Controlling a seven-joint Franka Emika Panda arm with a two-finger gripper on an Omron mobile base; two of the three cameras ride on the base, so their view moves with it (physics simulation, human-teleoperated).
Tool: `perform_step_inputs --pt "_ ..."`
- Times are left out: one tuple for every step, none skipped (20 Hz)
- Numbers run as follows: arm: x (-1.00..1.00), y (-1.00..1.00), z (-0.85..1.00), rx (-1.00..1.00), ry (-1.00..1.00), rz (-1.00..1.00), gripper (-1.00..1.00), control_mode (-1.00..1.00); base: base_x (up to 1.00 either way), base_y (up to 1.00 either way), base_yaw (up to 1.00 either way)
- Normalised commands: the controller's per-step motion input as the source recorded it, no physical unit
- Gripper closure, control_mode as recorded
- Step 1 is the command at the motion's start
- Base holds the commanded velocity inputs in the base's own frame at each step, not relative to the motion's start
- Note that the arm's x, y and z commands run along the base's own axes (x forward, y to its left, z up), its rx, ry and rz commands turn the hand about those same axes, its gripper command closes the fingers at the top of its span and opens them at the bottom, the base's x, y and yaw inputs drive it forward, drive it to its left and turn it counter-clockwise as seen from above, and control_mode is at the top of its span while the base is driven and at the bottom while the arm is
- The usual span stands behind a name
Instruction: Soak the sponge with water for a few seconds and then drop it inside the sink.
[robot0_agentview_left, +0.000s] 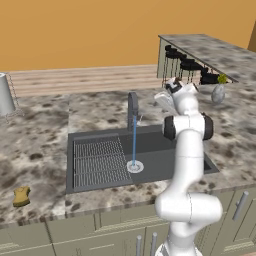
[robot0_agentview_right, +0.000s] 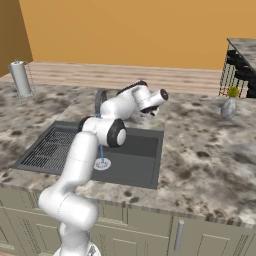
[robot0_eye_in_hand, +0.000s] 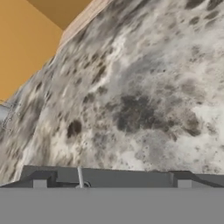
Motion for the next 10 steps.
perform_step_inputs --pt "-0.47 -0.26 0.12 -0.03 0.07 -0.07 -1.0 -1.0 0.0 0.0 0.0" --pt "-0.49 -0.29 0.12 -0.02 0.07 -0.07 -1.0 -1.0 0.0 0.0 0.0" --pt "-0.53 -0.26 0.04 0.0 0.04 -0.07 -1.0 -1.0 0.0 0.0 0.0" --pt "-0.59 -0.24 0.01 0.0 0.03 -0.07 -1.0 -1.0 0.0 0.0 0.0" --pt "-0.64 -0.17 0.01 0.0 0.01 -0.05 -1.0 -1.0 0.0 0.0 0.0" --pt "-0.74 -0.03 0.02 0.0 0.0 -0.05 -1.0 -1.0 0.0 0.0 0.0" --pt "-0.76 0.0 0.0 0.0 0.0 -0.04 -1.0 -1.0 0.0 0.0 0.0" --pt "-0.83 0.0 0.0 0.0 0.0 -0.04 -1.0 -1.0 0.0 0.0 0.0" --pt "-0.89 -0.02 0.0 0.0 0.0 -0.04 -1.0 -1.0 0.0 0.0 0.0" --pt "-0.91 -0.04 0.0 0.0 0.0 -0.03 -1.0 -1.0 0.0 0.0 0.0"
